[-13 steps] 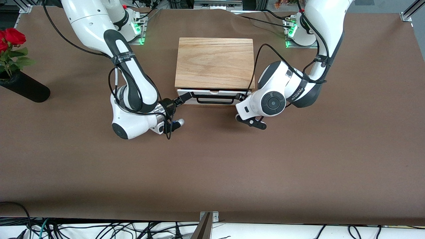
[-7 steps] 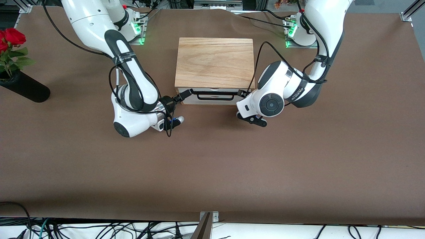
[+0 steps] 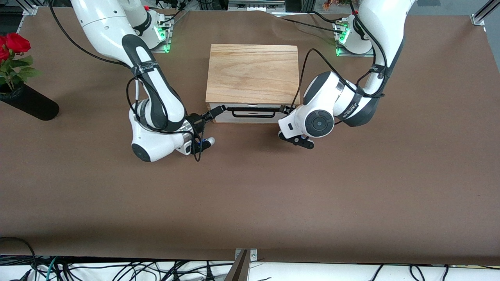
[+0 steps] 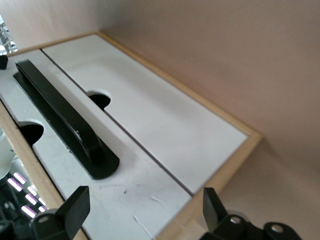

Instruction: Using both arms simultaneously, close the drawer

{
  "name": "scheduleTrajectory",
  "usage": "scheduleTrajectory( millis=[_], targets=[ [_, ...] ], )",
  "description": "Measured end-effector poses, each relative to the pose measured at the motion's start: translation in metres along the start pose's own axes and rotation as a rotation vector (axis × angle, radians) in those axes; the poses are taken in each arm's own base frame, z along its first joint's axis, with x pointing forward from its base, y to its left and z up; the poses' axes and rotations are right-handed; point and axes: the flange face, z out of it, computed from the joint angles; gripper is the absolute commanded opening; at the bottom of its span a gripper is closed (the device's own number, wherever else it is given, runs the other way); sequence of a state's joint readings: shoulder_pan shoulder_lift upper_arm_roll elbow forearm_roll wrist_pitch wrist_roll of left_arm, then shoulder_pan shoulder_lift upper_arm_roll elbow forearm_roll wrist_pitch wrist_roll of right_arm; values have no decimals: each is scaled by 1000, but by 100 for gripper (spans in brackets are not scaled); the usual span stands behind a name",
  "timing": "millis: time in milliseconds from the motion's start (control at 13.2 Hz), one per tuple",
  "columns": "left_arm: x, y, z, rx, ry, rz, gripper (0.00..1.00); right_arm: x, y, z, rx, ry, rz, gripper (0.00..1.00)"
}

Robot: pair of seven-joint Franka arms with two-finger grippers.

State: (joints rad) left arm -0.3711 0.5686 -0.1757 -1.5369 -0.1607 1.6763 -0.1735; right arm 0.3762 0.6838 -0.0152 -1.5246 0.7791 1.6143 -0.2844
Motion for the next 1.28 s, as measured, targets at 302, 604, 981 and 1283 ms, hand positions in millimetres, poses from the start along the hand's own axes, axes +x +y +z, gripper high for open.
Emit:
scheduleTrajectory(
  millis=[302,604,981,1283],
  targets=[
    [9,-12,-40,-18,113,-20,100,-9,32,-93,-35,137,15,100],
    [19,-64,-89,28,242,-97,100,-53,17,-197,-334,222,-25,100],
    [-21,-124,-179,186,398,-177,100,-143,-63,-276,-795,241,-58,100],
    [-92,-153,-243,183,421,-241,100,-190,-92,-317,-972,312,-48,100]
  ],
)
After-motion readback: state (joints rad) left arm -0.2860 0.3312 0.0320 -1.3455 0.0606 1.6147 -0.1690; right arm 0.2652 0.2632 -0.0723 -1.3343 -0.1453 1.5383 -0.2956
